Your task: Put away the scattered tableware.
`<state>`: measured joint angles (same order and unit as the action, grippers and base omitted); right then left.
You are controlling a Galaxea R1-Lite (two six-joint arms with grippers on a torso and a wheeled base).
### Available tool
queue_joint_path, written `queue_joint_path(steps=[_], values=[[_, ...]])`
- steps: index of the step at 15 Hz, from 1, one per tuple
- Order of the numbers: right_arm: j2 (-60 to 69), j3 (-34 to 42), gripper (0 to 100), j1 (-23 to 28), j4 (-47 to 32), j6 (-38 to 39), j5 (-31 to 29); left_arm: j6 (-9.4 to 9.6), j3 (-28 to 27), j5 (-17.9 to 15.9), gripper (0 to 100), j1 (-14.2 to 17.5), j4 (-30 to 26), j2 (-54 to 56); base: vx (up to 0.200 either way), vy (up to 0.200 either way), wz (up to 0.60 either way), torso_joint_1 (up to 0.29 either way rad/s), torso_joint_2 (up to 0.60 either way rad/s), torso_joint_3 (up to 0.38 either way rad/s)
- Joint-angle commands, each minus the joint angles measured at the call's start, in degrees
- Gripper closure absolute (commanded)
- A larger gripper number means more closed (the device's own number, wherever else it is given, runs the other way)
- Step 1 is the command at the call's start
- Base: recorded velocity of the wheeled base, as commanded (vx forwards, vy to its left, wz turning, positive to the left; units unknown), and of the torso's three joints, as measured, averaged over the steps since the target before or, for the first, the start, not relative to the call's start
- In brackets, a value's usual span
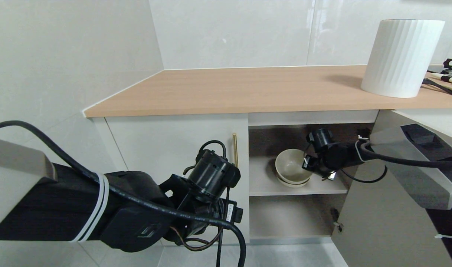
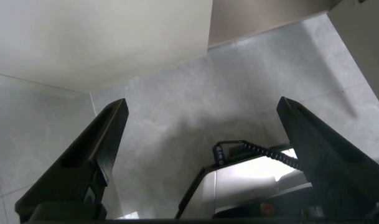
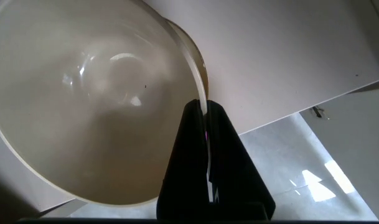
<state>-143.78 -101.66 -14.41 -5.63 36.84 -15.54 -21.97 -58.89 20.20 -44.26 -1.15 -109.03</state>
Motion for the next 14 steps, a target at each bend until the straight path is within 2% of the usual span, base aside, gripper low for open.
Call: queue_joint_path(steps=[1, 14], values=[[-0.19, -0.12, 100, 0.00, 0.01, -0.01, 0.07, -0.01, 0.01, 0.02, 0, 0.06, 0.00, -0.13, 0.000, 0.000, 0.00, 0.000, 0.00, 0.000], [-1.33, -1.17, 100, 0.00, 0.01, -0.01, -0.80, -0.09, 0.01, 0.02, 0, 0.06, 0.00, -0.13, 0.000, 0.000, 0.00, 0.000, 0.00, 0.000]])
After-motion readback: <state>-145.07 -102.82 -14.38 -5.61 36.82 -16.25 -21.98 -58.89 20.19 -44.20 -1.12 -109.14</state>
